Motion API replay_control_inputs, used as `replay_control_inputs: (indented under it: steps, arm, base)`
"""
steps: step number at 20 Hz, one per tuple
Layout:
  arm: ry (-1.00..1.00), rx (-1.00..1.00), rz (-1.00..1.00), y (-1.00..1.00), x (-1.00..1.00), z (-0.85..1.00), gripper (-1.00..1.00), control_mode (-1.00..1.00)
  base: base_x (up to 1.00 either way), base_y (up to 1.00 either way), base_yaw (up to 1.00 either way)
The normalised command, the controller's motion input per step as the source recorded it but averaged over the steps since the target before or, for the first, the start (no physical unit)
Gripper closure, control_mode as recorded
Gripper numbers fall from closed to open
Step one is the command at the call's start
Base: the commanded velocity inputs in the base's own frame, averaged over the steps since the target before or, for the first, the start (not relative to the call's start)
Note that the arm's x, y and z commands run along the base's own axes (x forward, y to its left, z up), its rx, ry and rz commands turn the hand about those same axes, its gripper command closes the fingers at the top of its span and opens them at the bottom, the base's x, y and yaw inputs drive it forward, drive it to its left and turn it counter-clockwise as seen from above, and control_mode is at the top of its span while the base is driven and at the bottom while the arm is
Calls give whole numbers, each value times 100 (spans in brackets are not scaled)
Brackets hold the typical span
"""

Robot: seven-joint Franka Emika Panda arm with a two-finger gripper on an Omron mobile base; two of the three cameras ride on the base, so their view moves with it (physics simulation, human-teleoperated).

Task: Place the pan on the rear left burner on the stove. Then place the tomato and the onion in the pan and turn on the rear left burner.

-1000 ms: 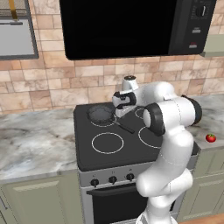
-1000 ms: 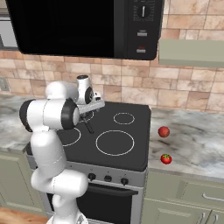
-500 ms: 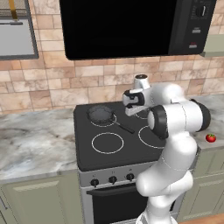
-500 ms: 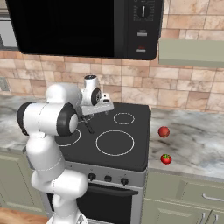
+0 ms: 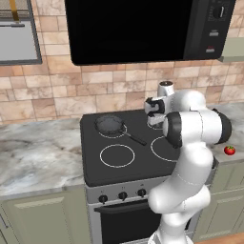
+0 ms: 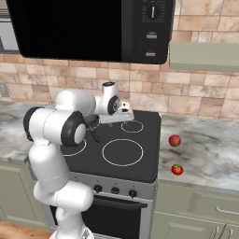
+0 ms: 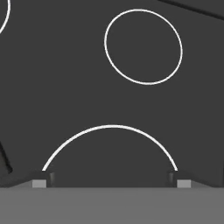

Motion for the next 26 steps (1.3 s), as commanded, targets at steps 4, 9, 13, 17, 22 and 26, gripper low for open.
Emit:
replay_control_inputs:
  steps: [4,9,13,17,22,26]
  arm:
    - [0,0,-6,-65,-1,0,-100,-100]
    - [0,0,-6,-65,0,0,-100,-100]
    - [0,0,-6,-68,0,0,-100,-100]
    - [0,0,-6,-66,0,0,-100,-100]
    - [-1,0,-4,-54,0,2,-100,-100]
    - [-1,0,-3,-55,0,0,-100,-100]
  base:
    - [0,0,0]
    - [0,0,0]
    - [0,0,0]
    - [0,0,0]
    - [0,0,0]
    - [0,0,0]
